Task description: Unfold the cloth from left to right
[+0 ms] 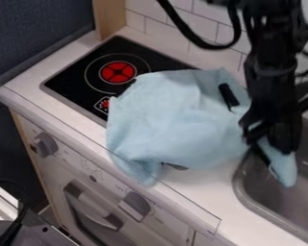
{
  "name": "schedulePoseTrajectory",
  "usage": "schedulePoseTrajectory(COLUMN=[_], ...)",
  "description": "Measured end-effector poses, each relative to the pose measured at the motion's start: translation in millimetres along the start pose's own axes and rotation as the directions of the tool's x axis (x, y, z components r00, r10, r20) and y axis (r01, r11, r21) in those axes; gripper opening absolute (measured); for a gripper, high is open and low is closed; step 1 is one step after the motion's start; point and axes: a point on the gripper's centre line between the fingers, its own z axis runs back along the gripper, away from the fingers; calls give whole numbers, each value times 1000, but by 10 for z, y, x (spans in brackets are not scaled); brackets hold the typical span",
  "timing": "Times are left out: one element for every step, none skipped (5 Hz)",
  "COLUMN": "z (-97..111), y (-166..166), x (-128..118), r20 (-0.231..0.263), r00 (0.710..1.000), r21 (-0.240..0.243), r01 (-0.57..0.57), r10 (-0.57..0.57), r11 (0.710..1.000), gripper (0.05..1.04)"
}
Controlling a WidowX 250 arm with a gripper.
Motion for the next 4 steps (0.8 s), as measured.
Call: schedulePoseTrajectory(z=[-168,-168,74,332], y=[142,195,173,132], x=[-2,-61,-184,-257], r20=[-15,-13,42,90], r00=[999,999,999,996], r21=[-43,13,72,111], r01=[-39,-48,-9,5], r10=[39,48,6,-15], r11=[998,999,997,994], gripper=[88,263,530,841])
